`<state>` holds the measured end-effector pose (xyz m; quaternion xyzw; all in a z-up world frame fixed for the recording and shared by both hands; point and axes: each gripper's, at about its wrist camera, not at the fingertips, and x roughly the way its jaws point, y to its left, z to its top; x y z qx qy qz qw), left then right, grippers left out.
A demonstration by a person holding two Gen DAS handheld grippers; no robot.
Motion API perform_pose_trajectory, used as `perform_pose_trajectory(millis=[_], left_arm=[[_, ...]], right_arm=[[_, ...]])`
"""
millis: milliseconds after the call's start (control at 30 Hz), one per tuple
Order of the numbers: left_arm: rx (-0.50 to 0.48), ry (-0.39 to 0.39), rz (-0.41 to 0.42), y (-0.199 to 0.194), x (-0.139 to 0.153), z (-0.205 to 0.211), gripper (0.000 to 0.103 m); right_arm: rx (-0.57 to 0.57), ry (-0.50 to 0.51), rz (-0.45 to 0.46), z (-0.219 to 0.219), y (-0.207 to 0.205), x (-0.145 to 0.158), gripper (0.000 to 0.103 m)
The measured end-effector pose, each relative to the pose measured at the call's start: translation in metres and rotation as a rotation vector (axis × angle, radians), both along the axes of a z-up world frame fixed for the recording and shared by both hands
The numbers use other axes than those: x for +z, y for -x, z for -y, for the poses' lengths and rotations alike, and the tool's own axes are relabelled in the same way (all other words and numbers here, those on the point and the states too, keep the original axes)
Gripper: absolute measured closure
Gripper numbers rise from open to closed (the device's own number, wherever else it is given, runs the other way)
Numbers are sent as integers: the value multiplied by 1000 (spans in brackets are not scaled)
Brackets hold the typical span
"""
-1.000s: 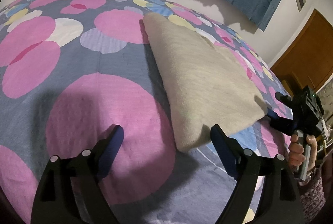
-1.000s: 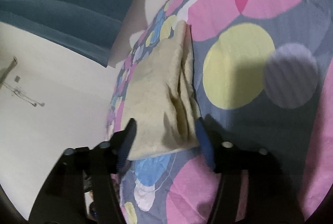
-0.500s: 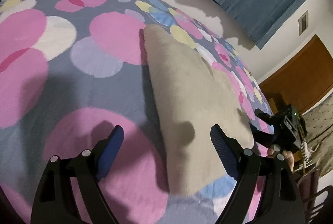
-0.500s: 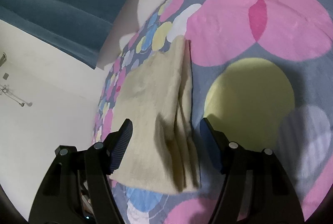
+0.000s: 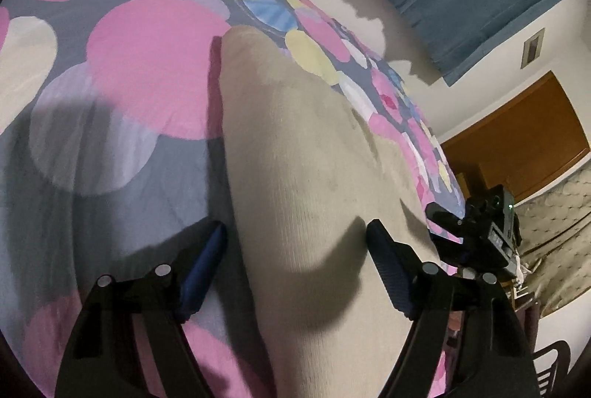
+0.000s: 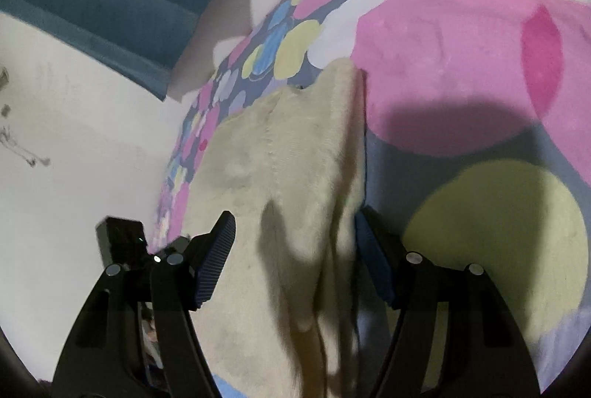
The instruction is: Fold small clothes
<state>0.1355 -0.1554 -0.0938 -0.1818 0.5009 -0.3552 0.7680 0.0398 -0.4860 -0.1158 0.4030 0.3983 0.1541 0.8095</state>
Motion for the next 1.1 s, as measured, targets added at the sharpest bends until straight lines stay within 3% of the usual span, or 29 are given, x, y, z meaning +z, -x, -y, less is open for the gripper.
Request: perform_pose_trajectory(millis=[67,167,333,400,500,700,1100], left_arm=[[-1,17,-4,-5,-1,0,27],[-7,12,-2,-10,-4,4,36],[-17,3,7,-13,-4,6,47],[-19,-12,18,-11,-3,8,48],[-17,-36,26,-10,-2,10,51],[-23,-73,65,-7,5,15,68],[0,-72,109,-1,31,6,74]], right_arm=[[9,-17,0,-1,-7,-2,38],[47,-20,0,-6,-16,-4,48],[89,-51,-17,-9,-25,-14,77],[95,-59,-13,-9,-27,-16,80],[94,-36,-3,-11,-25,-14,81],[74,0,5,-16,-24,-12,83],[50,37,53,-34,-16,15,84]])
